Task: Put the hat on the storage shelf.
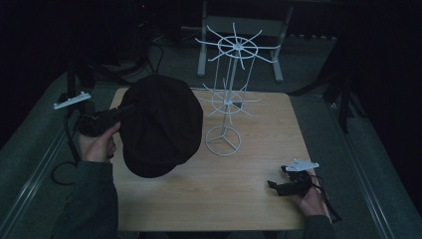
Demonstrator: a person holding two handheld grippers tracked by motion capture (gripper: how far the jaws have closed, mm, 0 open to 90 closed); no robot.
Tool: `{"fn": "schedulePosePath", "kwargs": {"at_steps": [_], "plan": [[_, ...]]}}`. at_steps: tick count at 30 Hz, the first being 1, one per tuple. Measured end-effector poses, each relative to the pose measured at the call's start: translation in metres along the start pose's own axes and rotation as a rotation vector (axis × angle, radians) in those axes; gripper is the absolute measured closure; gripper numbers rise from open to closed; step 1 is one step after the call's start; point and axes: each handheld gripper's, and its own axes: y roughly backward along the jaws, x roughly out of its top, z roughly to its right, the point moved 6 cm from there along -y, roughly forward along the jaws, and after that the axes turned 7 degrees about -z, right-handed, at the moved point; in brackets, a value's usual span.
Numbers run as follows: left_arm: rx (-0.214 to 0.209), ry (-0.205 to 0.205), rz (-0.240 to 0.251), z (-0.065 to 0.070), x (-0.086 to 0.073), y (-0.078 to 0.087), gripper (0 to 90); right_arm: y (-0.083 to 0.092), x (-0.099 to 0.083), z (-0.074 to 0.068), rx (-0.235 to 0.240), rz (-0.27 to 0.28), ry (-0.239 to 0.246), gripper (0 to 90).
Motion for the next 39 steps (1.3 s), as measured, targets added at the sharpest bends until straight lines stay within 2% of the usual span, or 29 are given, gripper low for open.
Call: {"fn": "schedulePosePath", "kwargs": {"at_steps": [10,32,39], "plan": [[-0.035,0.015,0.021,0.005,0.006,-0.001,76.6,0.0,0.0,0.0,0.0,0.001,-0.001,12.2],[-0.077,-0.006,0.022,0.015,0.023,-0.005,76.4,0.0,0.0,0.0,0.0,0.0,0.0,12.2],[-0.102,0.009,0.033,0.014,0.029,-0.007,76.4,0.0,0.0,0.0,0.0,0.0,-0.001,12.2]]}}
